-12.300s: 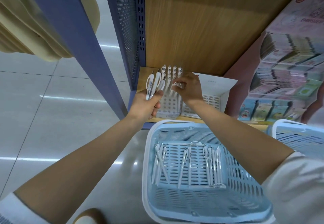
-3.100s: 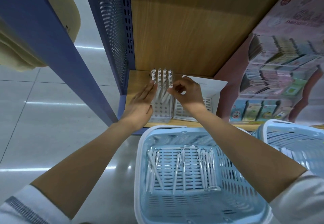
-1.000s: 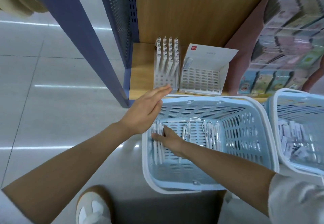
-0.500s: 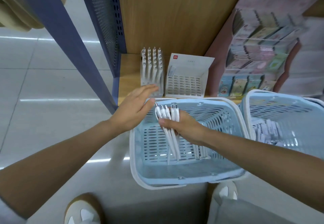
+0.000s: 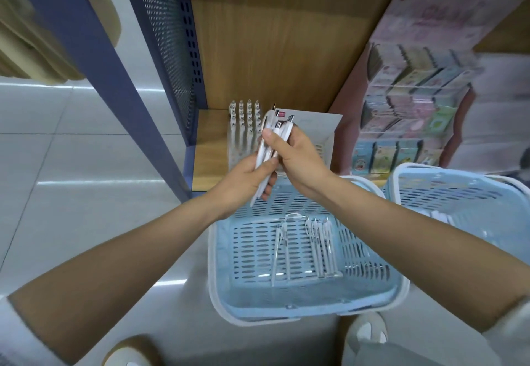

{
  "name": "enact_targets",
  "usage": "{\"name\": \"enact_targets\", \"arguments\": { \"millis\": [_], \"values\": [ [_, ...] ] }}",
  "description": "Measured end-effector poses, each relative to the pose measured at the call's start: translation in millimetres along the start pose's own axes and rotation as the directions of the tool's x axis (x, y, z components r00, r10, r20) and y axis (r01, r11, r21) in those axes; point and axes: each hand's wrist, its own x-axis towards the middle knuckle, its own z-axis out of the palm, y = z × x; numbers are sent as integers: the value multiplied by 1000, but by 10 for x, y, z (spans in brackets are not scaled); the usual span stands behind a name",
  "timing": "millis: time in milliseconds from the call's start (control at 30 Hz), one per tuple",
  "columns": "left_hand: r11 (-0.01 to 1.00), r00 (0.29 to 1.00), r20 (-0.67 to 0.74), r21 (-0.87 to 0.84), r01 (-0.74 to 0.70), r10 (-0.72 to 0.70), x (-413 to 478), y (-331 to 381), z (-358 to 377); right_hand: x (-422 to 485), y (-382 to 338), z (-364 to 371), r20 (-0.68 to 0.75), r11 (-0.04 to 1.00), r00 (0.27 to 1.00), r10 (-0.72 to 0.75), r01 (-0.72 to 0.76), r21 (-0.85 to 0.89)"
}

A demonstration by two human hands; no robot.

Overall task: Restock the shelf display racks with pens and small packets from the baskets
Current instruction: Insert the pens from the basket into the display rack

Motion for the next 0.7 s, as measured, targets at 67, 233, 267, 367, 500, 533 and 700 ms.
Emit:
{"name": "enact_targets", "arguments": {
  "millis": [67,233,267,367,500,533,700],
  "values": [
    [1000,1000,-27,-13,16,-16,9,-24,-56,57,17,-9,-12,1000,1000,10,-10,17],
    [999,992,-118,-17,47,-49,19,-68,-200,218,1,-149,-12,1000,1000,-9,9,27],
    [999,989,-140,-25,47,-50,21,-73,-224,230,-5,-165,9,998,1000,-10,10,62],
    [997,979,-194,-72,42,-55,27,-60,-289,272,-33,-189,83,986,996,-32,18,165],
    [997,967,-245,-65,50,-64,27,-35,-402,356,-55,-138,89,996,996,-17,9,90],
    [997,959,-274,-60,52,-67,21,-36,-430,398,-71,-146,75,996,997,-24,17,91],
    [993,878,-463,-47,109,-118,-61,-102,-592,733,-247,-373,-215,989,971,-101,121,81]
  ]
}}
